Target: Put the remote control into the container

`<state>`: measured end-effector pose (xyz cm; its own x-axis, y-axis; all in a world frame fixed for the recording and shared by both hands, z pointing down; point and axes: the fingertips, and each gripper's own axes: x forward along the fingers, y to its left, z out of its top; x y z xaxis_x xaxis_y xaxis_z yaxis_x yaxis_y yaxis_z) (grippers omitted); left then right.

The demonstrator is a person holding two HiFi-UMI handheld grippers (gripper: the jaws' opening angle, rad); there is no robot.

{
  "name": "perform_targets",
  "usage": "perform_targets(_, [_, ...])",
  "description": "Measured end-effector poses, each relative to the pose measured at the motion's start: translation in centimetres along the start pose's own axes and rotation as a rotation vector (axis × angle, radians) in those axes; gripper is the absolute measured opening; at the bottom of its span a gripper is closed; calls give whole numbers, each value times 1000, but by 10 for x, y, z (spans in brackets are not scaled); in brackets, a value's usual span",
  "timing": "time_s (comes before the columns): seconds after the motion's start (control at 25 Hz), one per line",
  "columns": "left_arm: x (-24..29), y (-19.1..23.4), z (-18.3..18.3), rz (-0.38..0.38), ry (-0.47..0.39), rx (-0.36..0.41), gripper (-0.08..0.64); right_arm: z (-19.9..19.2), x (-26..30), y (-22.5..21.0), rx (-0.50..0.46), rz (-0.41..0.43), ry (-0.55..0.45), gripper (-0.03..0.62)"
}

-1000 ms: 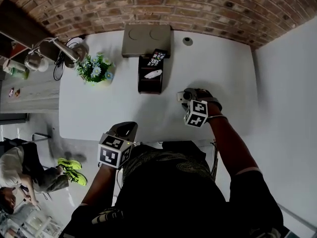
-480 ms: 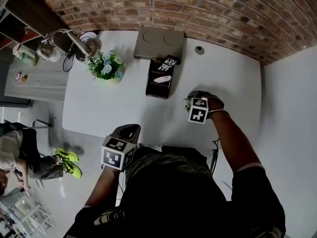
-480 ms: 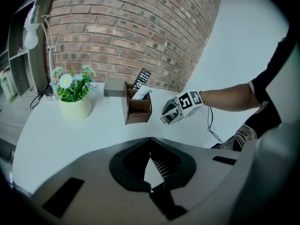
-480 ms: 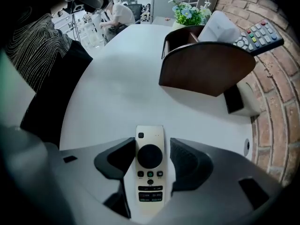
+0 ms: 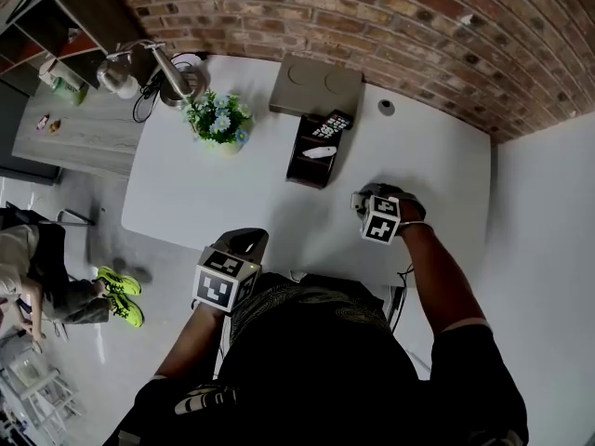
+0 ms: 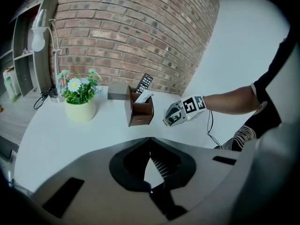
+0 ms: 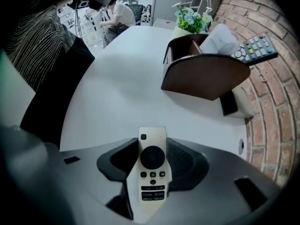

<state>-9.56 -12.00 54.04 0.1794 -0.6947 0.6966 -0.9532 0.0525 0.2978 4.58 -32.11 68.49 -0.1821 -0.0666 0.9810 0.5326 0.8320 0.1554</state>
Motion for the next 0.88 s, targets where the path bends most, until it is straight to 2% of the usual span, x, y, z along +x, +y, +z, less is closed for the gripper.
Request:
perform_targets(0.2, [-5,3,6,-28,-21,53,6,5,-25,-2,123,-90,-69,189])
perform_targets(0.32, [-12,12,14,-21,-61,78,5,10,-42,-6,208,-163,-104,189])
perform_targets(0.52, [-22,32,26,-21,-124,30,5,32,-77,-6,334,-236,-214,187])
perform_targets(0.68, [-28,41,31,-45,-140,1,6,54,-111,-17,544,-302,-374,187])
perform_targets(0.88, [-39,49,36,-37,-149,65,5,72,-146,-39,840,-367,-592,187])
